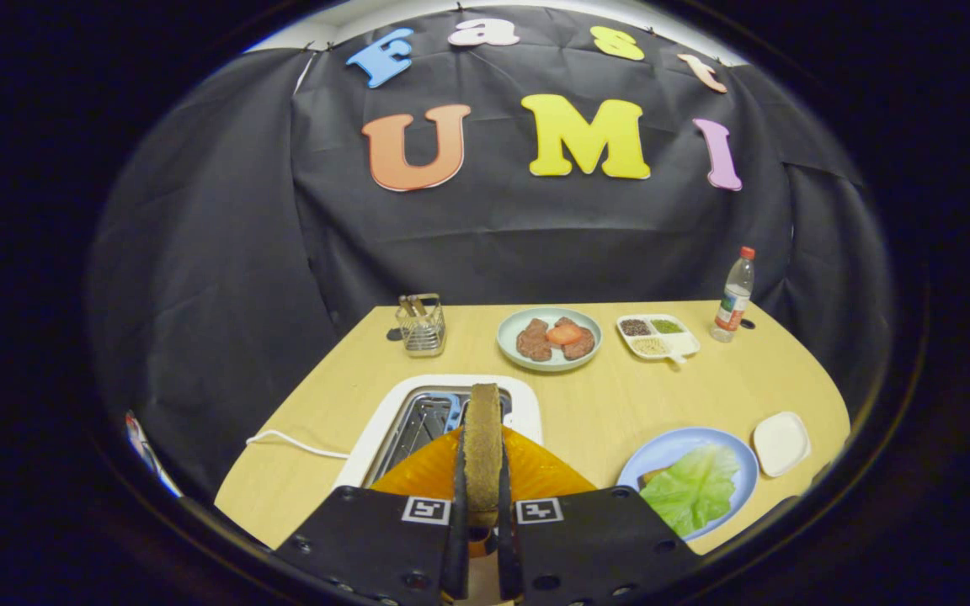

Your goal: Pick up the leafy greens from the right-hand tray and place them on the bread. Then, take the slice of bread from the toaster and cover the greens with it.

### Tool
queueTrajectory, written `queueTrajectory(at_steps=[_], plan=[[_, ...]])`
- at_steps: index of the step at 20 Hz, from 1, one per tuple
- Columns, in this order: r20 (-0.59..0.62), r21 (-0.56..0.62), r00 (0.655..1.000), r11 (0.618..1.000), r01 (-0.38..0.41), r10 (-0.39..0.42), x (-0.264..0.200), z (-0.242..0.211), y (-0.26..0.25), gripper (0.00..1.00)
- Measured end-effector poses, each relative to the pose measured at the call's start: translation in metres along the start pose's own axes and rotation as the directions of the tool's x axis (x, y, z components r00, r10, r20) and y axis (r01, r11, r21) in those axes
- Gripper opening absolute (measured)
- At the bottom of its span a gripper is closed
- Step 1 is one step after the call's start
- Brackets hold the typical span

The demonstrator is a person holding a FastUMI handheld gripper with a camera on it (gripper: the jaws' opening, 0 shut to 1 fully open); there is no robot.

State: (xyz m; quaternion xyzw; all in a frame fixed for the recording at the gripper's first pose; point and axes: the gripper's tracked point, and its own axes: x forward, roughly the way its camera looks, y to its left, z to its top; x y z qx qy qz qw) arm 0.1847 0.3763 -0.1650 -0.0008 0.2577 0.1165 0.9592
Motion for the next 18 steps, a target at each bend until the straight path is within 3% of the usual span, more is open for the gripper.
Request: queueTrajectory(at_steps=[12,18], plan=[[0.173,0.083,0.984,0.995,-0.063,0.047,-0.08,0.081,-0.01,0.13],[0.205,0.132,0.979,0.991,-0.007,-0.02,-0.089,0.086,-0.065,0.13]])
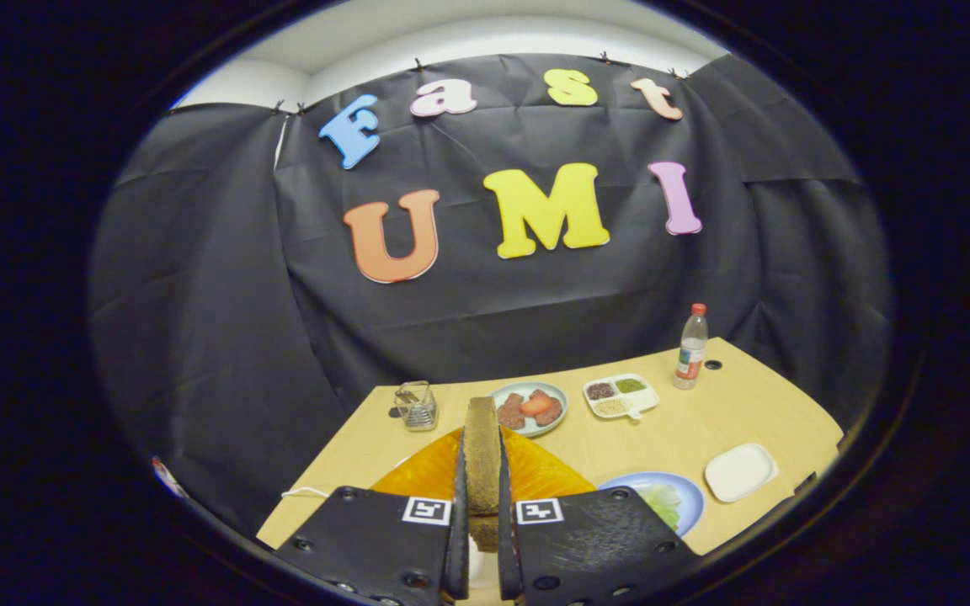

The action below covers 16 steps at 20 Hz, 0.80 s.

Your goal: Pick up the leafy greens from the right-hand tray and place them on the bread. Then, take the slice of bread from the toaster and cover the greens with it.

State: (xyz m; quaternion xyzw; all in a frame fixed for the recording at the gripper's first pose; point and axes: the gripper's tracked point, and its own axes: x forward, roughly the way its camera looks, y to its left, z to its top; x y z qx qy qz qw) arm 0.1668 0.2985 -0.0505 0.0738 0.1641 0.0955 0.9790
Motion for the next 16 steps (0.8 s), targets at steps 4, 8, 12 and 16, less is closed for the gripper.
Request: queueTrajectory(at_steps=[4,8,12,16], plan=[[-0.05,0.029,0.995,0.996,0.083,-0.081,0.022,-0.031,-0.051,0.13],[-0.079,0.038,0.99,0.992,0.122,-0.119,0.048,-0.067,-0.092,0.13],[-0.142,0.114,0.983,0.984,0.136,-0.119,0.064,-0.102,-0.121,0.14],[-0.192,0.181,0.974,0.972,0.152,-0.117,0.067,-0.126,-0.154,0.13]])
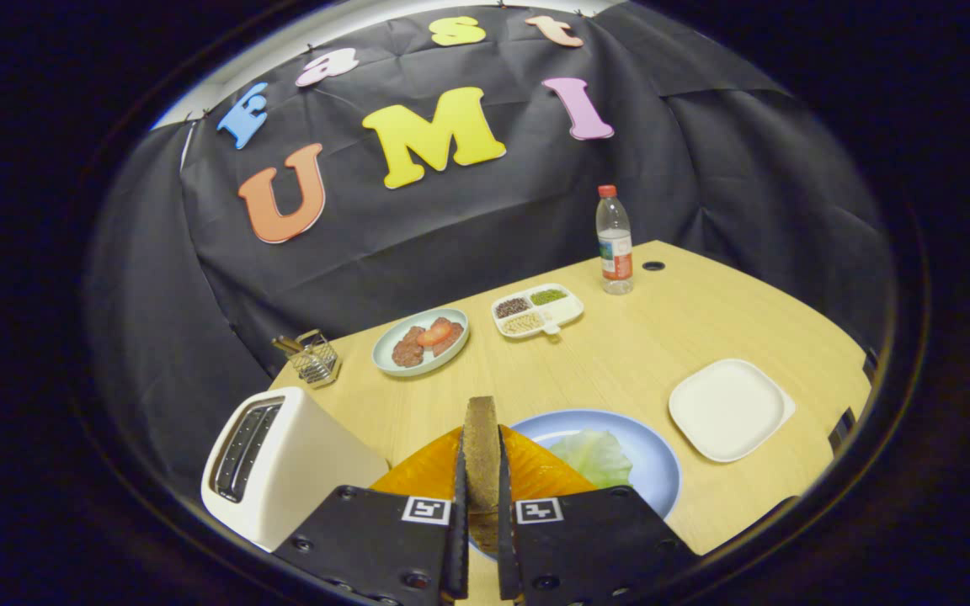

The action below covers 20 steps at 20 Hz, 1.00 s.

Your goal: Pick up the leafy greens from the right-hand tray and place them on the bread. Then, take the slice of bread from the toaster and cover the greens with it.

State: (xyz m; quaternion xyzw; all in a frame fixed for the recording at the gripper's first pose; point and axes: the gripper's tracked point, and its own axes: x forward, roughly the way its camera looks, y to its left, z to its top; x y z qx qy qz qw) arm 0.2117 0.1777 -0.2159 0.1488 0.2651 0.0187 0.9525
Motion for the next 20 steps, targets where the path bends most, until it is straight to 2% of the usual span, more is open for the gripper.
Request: queueTrajectory(at_steps=[5,12,14,15,16,20], plan=[[-0.021,0.025,1.0,1.0,0.013,-0.013,0.007,-0.008,-0.035,0.13],[-0.028,-0.057,0.999,0.998,0.035,-0.037,0.014,-0.024,-0.058,0.14],[-0.025,-0.072,0.999,0.997,0.041,-0.042,0.016,-0.029,-0.064,0.17],[-0.026,-0.079,0.999,0.996,0.044,-0.046,0.016,-0.032,-0.067,0.24],[-0.026,-0.088,0.999,0.995,0.045,-0.047,0.018,-0.034,-0.069,0.24],[-0.004,-0.118,0.999,0.992,0.051,-0.051,0.016,-0.036,-0.077,0.39]])
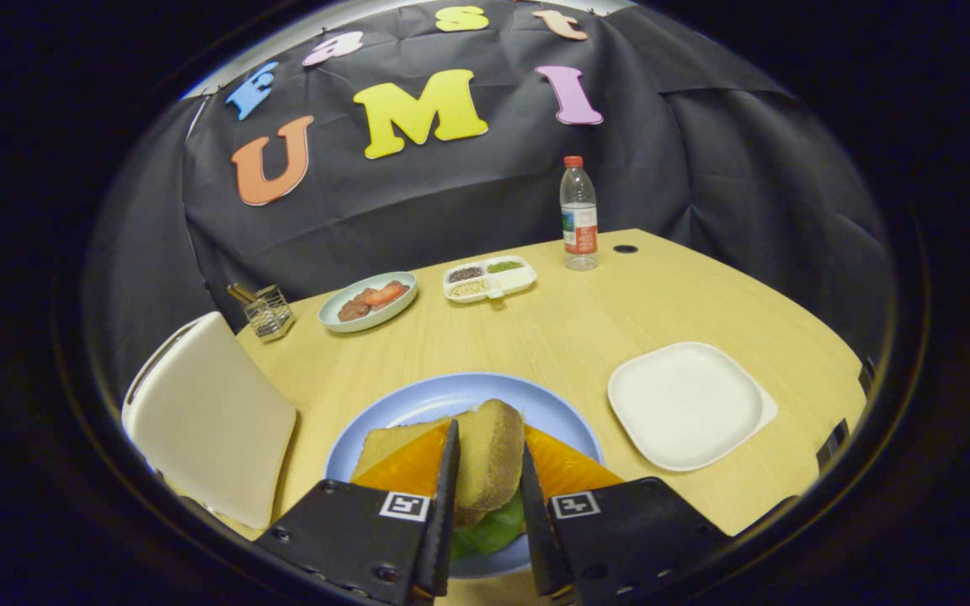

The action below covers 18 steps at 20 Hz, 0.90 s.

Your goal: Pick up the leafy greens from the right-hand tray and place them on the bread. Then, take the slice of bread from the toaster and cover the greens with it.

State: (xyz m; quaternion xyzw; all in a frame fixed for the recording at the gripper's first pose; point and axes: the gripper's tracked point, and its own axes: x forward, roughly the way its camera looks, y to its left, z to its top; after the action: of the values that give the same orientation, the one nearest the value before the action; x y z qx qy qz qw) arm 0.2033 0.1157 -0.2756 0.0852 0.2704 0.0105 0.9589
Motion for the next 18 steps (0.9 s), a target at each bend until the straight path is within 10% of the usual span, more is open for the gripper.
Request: queueTrajectory(at_steps=[10,18], plan=[[0.175,-0.063,0.979,0.991,0.114,-0.102,-0.063,0.056,-0.028,0.87],[0.439,-0.102,0.892,0.98,0.172,-0.11,-0.181,0.13,-0.038,0.94]])
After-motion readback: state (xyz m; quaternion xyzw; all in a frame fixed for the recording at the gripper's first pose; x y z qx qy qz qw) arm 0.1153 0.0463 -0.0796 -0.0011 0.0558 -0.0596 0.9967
